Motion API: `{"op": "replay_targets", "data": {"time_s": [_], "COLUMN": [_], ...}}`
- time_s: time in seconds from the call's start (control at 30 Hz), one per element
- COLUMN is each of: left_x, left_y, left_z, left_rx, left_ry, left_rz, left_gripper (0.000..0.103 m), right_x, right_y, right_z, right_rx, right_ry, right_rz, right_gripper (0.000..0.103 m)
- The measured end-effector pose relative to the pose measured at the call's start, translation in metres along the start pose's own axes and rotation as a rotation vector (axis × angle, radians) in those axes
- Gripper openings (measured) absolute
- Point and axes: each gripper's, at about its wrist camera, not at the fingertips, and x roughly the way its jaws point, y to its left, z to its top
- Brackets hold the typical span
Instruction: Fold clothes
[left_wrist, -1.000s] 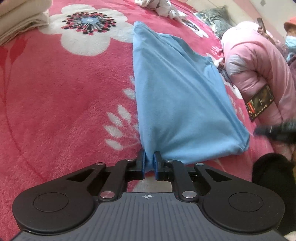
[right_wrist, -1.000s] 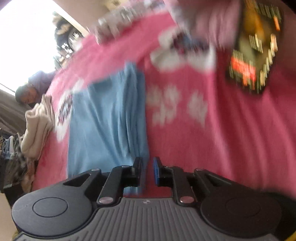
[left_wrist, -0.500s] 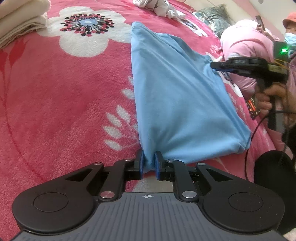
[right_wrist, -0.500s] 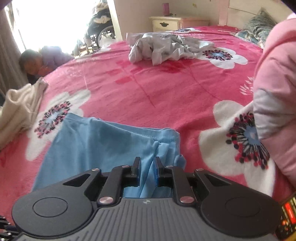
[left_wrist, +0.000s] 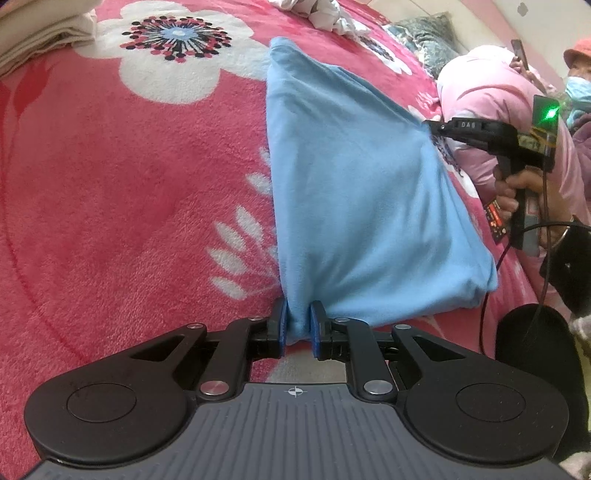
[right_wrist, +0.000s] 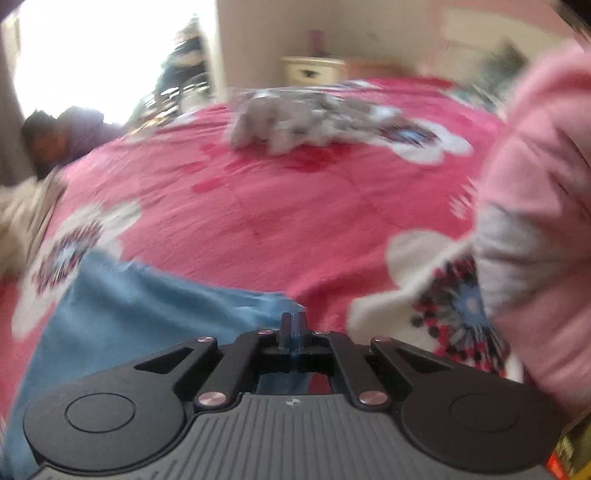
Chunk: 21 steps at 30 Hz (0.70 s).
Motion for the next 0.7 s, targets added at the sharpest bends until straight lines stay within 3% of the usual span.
{"op": "replay_targets", "data": {"time_s": [0.07,0.17,0.27,0.33,0.53,0.57,0.63,0.7], "left_x": [0.000,0.000,0.000,0.000,0.001,0.001,0.000,0.000], "left_y": [-0.001,-0.002,-0.002,-0.002,-0.001,-0.001,0.000,-0.001], "left_z": [0.000,0.000,0.000,0.000,0.000,0.000,0.000,-0.001], "left_rx": [0.004,0.004,0.008,0.010,0.010,0.010,0.010,0.015], "left_ry": [-0.001,-0.002,-0.003,-0.003,-0.002,-0.002,-0.003,-0.006], "left_rz": [0.003,0.005,0.005,0.005,0.002,0.001,-0.001,0.002], "left_gripper": [0.014,0.014,0.014,0.014,0.014,0.014,0.014,0.014], "right_x": [-0.003,0.001,0.010,0.016,0.026,0.025,0.022,0.013], "right_y": [-0.017,-0.021,-0.015,-0.012,-0.004,-0.003,0.003,0.010], "right_z": [0.003,0.008,0.013,0.015,0.013,0.012,0.009,0.008], "right_rx": [0.140,0.170,0.137,0.125,0.070,0.050,-0.016,-0.081], "right_ry": [0.010,0.035,0.085,0.114,0.182,0.182,0.169,0.105], "right_rz": [0.080,0.110,0.126,0.120,0.125,0.123,0.115,0.092], "right_gripper": [0.004,0.007,0.008,0.016,0.017,0.017,0.005,0.003]}}
